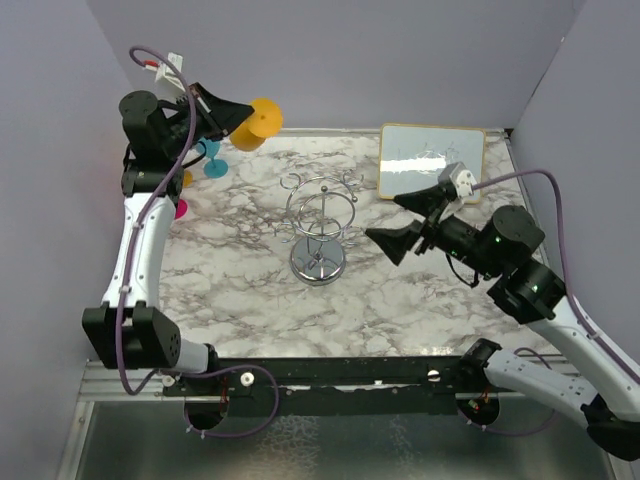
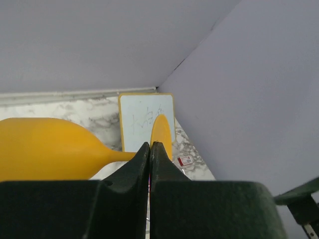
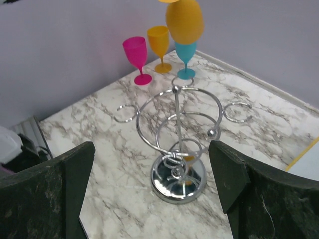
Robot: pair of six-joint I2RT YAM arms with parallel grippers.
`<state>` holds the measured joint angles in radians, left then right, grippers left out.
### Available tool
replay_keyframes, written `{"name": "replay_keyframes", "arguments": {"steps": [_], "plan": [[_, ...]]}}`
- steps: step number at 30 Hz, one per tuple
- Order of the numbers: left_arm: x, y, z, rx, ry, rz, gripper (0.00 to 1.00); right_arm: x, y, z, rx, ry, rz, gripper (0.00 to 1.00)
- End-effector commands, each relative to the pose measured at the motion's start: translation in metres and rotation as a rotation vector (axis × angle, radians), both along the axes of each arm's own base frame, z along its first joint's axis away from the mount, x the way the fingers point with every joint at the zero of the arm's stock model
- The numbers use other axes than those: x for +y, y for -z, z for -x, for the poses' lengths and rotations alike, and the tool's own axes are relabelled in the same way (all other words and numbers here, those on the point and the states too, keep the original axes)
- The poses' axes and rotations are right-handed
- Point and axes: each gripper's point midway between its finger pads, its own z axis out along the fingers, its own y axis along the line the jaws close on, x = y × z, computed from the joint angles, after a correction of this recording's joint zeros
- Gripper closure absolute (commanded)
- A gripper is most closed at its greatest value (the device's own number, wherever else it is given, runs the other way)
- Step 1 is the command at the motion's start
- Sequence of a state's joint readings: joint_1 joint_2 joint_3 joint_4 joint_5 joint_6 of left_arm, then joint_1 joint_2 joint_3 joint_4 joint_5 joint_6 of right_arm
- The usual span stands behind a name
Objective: Take the wine glass off the wine glass rack
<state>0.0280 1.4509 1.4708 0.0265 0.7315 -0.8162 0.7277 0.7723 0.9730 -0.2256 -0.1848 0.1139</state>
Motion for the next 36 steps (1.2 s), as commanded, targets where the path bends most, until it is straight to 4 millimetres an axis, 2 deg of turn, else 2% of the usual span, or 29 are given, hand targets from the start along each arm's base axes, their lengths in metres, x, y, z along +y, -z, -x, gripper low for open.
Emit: {"name": "replay_keyframes", "arguments": {"steps": [1,7,11,15,17,22,30,36], "plan": [[-0.007,-0.095,0.056,-0.437,-0.009,-0.150,1.00,0.027,-0.030,-0.019,0.151,0.005,-0.104,0.00],[-0.035,-0.114,0.114,-0.596,0.103,-0.146,1.00,0.082,-0.085,-0.012,0.204,-0.269,-0.180,0.00],[-0.048,-0.119,0.145,-0.642,0.182,-0.146,1.00,0.099,-0.119,-0.007,0.213,-0.404,-0.260,0.06],[-0.060,-0.119,0.162,-0.660,0.240,-0.141,1.00,0.107,-0.137,-0.001,0.208,-0.512,-0.328,0.15],[-0.066,-0.116,0.168,-0.661,0.274,-0.139,1.00,0.109,-0.143,0.004,0.190,-0.558,-0.357,0.18],[-0.078,-0.115,0.184,-0.675,0.340,-0.126,1.00,0.108,-0.147,-0.010,0.198,-0.491,-0.417,0.30],[-0.084,-0.120,0.202,-0.699,0.377,-0.103,1.00,0.098,-0.150,-0.015,0.174,-0.427,-0.476,0.35],[-0.081,-0.121,0.199,-0.702,0.339,-0.121,1.00,0.078,-0.146,-0.019,0.143,-0.305,-0.487,0.35]]}}
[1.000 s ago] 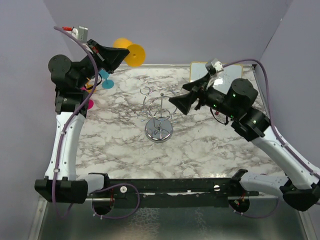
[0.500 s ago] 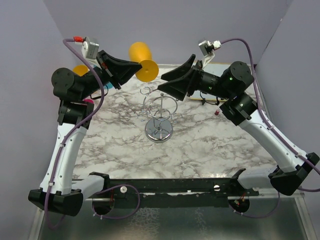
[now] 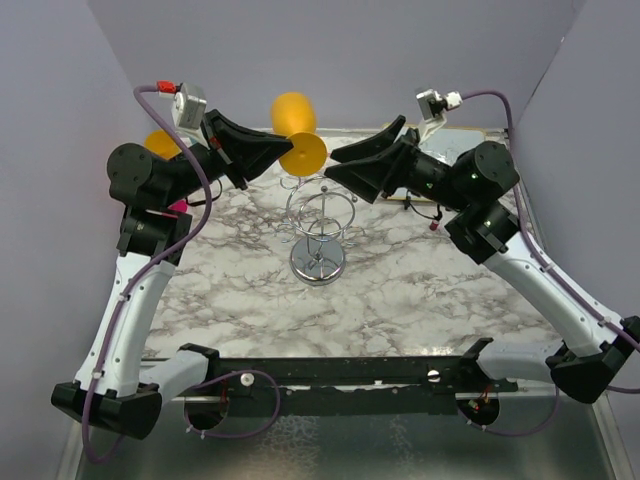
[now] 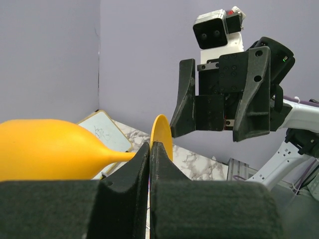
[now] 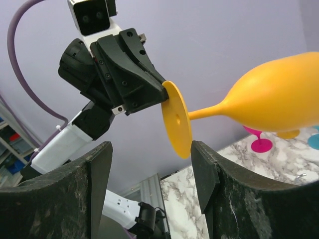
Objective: Take the wine glass off the wine glass rack
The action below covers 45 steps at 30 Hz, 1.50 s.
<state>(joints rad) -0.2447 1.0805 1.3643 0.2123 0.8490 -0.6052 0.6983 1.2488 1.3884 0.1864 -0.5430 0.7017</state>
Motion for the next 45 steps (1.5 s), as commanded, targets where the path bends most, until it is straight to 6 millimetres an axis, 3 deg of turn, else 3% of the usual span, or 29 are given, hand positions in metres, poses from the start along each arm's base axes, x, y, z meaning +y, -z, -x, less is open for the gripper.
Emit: {"name": "replay_keyframes", "arguments": {"steps": [1,7,21,28,30,31,34,36,40,42,45], "plan": [[0.002,-0.016,0.018,-0.087,-0.001,0.002,1.00,-0.024,-0.010,-0.008,-0.022,0.149,-0.046,0.35],[0.001,-0.017,0.024,-0.089,0.024,0.005,1.00,-0.017,-0.007,-0.004,-0.008,0.097,-0.039,0.37],[-0.003,-0.016,0.042,-0.081,0.094,-0.003,1.00,0.012,-0.007,0.014,0.015,-0.171,-0.094,0.66],[-0.004,-0.015,0.045,-0.074,0.111,-0.006,1.00,0.011,-0.003,0.014,0.001,-0.169,-0.109,0.91],[-0.006,-0.004,0.041,-0.044,0.120,-0.015,1.00,0.010,-0.003,0.016,-0.018,-0.164,-0.111,0.98],[-0.006,-0.003,0.042,-0.041,0.125,-0.018,0.94,0.009,-0.002,0.016,-0.034,-0.155,-0.109,0.98],[-0.005,0.000,0.043,-0.044,0.116,-0.030,0.49,0.003,0.001,0.016,-0.129,-0.105,-0.084,0.98],[-0.004,-0.001,0.044,-0.051,0.102,-0.033,0.31,-0.004,0.003,0.017,-0.241,-0.045,-0.052,0.98],[0.000,-0.002,0.042,-0.057,0.062,-0.058,0.20,-0.033,0.006,0.014,-0.487,0.170,0.031,0.98],[0.002,-0.003,0.040,-0.058,0.037,-0.069,0.18,-0.051,0.009,0.011,-0.599,0.287,0.098,0.98],[0.002,0.000,0.032,-0.025,0.009,-0.072,0.18,-0.073,0.022,0.022,-0.858,0.379,0.209,0.98]]}}
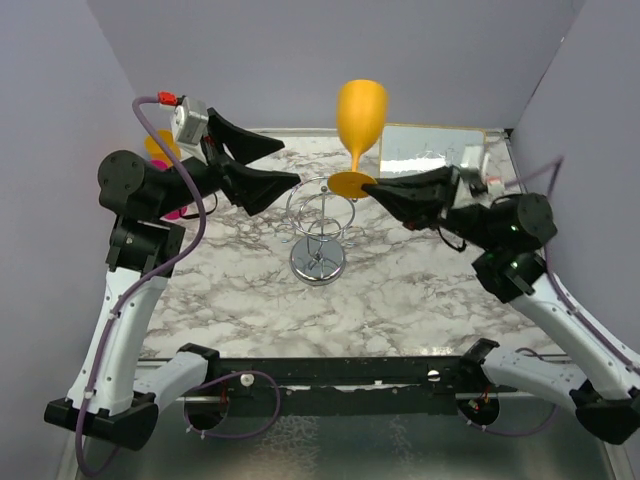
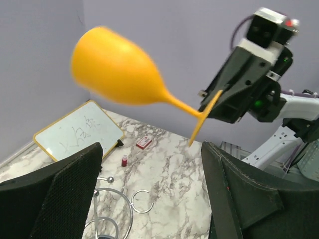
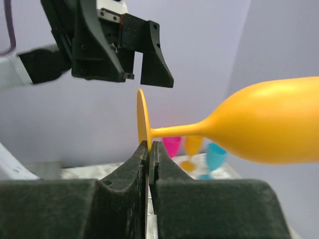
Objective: Take the wine glass off the wine glass rack
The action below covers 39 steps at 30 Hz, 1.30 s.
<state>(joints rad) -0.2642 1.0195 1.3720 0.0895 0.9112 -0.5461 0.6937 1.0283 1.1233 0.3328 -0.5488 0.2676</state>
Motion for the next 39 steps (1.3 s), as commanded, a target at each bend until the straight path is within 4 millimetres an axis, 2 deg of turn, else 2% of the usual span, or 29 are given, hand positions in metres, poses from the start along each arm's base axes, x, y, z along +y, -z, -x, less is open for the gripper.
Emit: {"name": "replay_keyframes", "arguments": {"steps": [1,3,6,12,15,21,24,27,29,34,39], "plan": [[0.003,-0.005,-0.004,0.001,-0.051,-0.009,0.18,-0.037,0.013,0.008,-0.497,0.240,0.178,0.98],[0.001,0.000,-0.011,0.049,-0.045,-0.004,0.18,-0.041,0.039,0.024,-0.708,0.219,0.299,0.98],[-0.002,0.006,-0.023,0.105,-0.045,0.001,0.17,-0.045,0.081,0.039,-0.931,0.170,0.453,0.98],[-0.014,0.019,-0.038,0.265,0.024,0.012,0.17,-0.063,0.159,0.048,-1.100,0.087,0.721,0.98],[-0.020,0.022,-0.041,0.345,0.080,0.013,0.17,-0.075,0.182,0.044,-1.161,0.097,0.837,0.98],[-0.032,0.032,-0.047,0.482,0.145,0.019,0.19,-0.096,0.194,0.040,-1.216,0.142,0.971,0.98],[-0.047,0.037,-0.044,0.510,0.147,-0.031,0.22,-0.102,0.193,0.040,-1.242,0.156,0.999,0.98],[-0.071,0.054,-0.038,0.534,0.136,-0.146,0.24,-0.106,0.192,0.041,-1.264,0.166,1.022,0.98],[-0.077,0.058,-0.033,0.549,0.172,-0.165,0.26,-0.110,0.195,0.039,-1.269,0.171,1.054,0.98],[-0.084,0.066,-0.032,0.586,0.186,-0.181,0.33,-0.116,0.190,0.040,-1.318,0.230,1.054,0.98],[-0.105,0.090,-0.019,0.645,0.236,-0.255,0.33,-0.121,0.179,0.044,-1.364,0.278,1.038,0.98]]}}
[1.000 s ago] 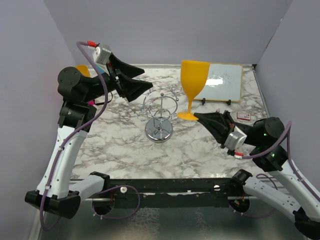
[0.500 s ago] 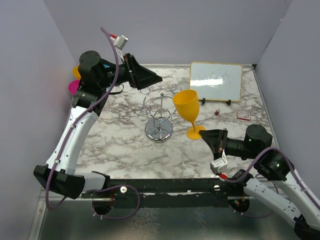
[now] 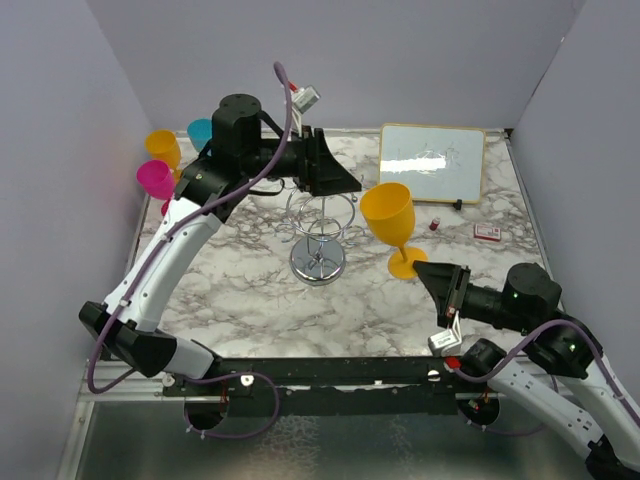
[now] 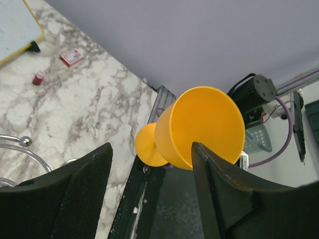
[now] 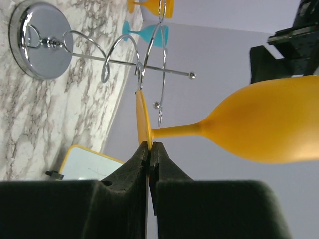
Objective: Take the wine glass off the wine glass rack
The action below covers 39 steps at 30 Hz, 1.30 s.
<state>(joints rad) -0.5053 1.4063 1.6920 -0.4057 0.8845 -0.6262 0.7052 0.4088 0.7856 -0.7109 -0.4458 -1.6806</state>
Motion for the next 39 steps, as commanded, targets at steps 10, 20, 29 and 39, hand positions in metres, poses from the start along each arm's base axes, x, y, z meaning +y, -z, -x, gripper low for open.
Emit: {"name": "replay_keyframes", "arguments": {"steps": [10,20,29,39], "plan": [[-0.039,0.036,0.034,0.110,0.118,-0.119,0.44,-0.006,-0.001,0.002,-0.079,0.002,0.049,0.98],[-0.034,0.051,0.045,0.121,0.142,-0.167,0.86,-0.006,0.008,0.001,-0.106,0.002,0.085,0.98],[-0.027,0.013,0.037,-0.044,0.071,-0.128,1.00,-0.009,-0.020,0.010,-0.151,0.002,-0.068,0.00],[0.038,-0.043,-0.040,-0.355,-0.522,-0.229,1.00,-0.027,-0.033,0.025,-0.022,0.047,-0.202,0.01]]}}
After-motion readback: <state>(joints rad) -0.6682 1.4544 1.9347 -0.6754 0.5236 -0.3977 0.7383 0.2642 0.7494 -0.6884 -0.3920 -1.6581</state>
